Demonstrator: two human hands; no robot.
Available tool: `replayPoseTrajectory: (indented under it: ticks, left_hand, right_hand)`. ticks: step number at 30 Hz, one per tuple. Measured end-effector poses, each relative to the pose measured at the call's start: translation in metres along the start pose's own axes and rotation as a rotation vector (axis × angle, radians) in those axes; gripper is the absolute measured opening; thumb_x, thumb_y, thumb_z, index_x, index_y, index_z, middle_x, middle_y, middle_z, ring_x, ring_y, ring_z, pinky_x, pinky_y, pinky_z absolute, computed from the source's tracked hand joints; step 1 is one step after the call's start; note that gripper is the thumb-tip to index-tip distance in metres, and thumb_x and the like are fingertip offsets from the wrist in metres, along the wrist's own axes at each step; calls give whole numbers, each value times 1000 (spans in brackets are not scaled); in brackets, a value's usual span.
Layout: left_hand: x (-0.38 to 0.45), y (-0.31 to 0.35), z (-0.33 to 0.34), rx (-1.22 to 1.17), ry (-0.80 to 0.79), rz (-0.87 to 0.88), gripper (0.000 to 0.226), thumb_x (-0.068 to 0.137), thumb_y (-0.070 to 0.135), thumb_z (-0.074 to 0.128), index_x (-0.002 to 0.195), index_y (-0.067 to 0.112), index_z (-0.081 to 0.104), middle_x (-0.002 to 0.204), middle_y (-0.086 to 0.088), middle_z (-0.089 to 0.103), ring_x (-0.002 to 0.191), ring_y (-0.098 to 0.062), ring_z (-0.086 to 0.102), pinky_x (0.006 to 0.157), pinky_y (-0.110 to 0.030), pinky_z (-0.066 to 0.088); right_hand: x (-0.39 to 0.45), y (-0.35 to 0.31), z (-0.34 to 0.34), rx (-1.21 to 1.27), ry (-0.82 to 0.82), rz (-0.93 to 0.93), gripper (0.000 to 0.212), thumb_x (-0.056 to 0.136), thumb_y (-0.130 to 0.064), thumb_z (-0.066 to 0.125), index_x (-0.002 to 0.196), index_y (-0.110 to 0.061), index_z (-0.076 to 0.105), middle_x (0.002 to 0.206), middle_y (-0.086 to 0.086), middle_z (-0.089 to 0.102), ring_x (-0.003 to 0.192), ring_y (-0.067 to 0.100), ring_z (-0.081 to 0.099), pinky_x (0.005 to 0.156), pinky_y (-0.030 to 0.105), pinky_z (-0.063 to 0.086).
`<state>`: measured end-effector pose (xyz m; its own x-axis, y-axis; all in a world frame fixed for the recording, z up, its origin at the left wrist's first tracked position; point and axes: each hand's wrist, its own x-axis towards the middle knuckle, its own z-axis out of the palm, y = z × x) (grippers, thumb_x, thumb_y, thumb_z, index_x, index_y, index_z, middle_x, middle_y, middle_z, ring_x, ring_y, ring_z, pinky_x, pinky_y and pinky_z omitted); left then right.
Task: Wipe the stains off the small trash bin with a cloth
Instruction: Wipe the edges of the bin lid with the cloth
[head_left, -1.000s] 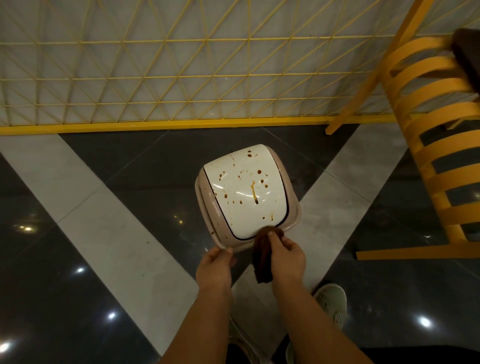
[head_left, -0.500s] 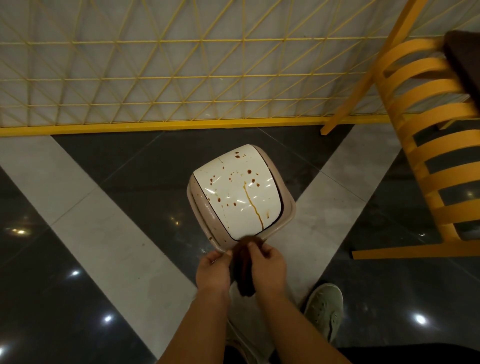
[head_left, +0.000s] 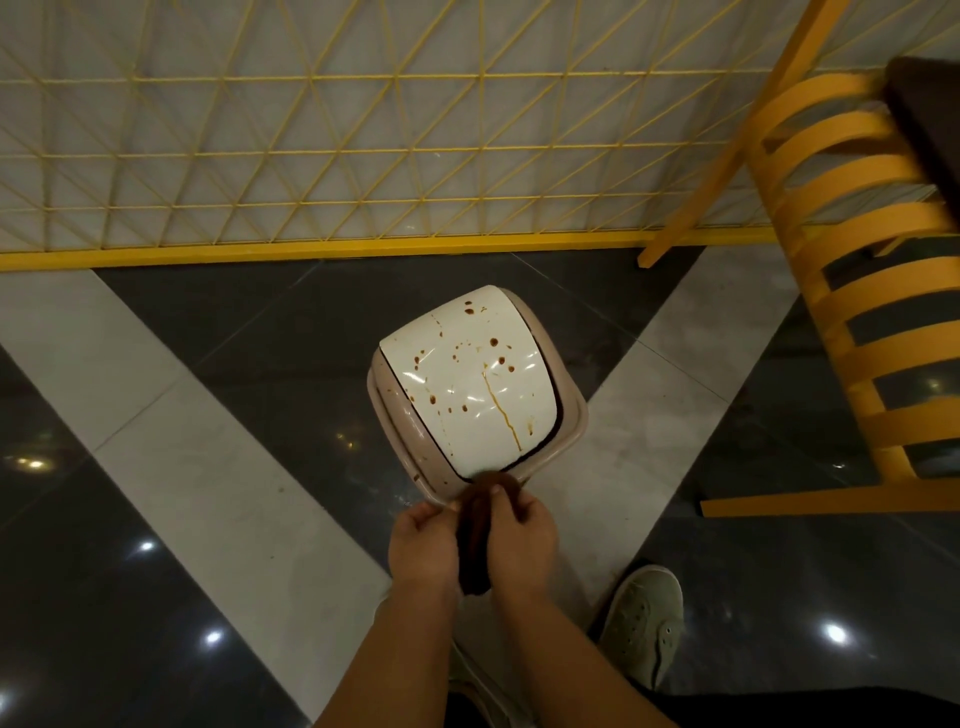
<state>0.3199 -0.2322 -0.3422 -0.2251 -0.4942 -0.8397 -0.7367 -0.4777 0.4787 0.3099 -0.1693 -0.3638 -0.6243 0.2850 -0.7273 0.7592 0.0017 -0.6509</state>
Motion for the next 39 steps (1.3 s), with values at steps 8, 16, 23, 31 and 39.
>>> replayPoseTrajectory:
  ticks: [8,16,23,31,39]
  left_hand:
    - [-2,3,1,73,4,36,23,87,20,65,108,12,61,106,-11,61,91,-22,54,84,-34,44]
    - [-4,-2,4,70,-22,68,8,87,19,65,87,18,57,101,-11,64,88,-23,59,88,-39,49]
    - [-6,-2,3,69,-109,32,22,85,21,69,102,11,61,96,-6,63,79,-14,55,76,-28,43]
    - [-9,0,3,18,-198,-22,28,82,13,70,108,17,59,93,0,63,89,-18,58,96,-36,46]
    - [-5,-5,11,-35,-145,35,4,87,10,65,87,14,64,98,-9,68,90,-22,62,87,-34,48]
  right_hand:
    - [40,-39,-30,57,100,29,27,94,-33,57,117,-19,61,103,0,62,102,21,57,90,34,46]
    - [12,-12,-8,79,33,38,30,93,-29,59,121,-18,60,116,3,63,111,25,58,89,37,49]
    - [25,-24,-26,-9,-43,42,22,91,-28,64,109,-16,65,102,5,66,91,21,61,85,38,54]
    - [50,-50,-57,-111,-39,-75,30,92,-29,62,119,-17,63,105,5,66,92,26,64,78,38,58]
    - [3,2,-30,71,-2,-21,23,96,-22,55,118,-17,62,109,6,67,99,24,63,91,43,53]
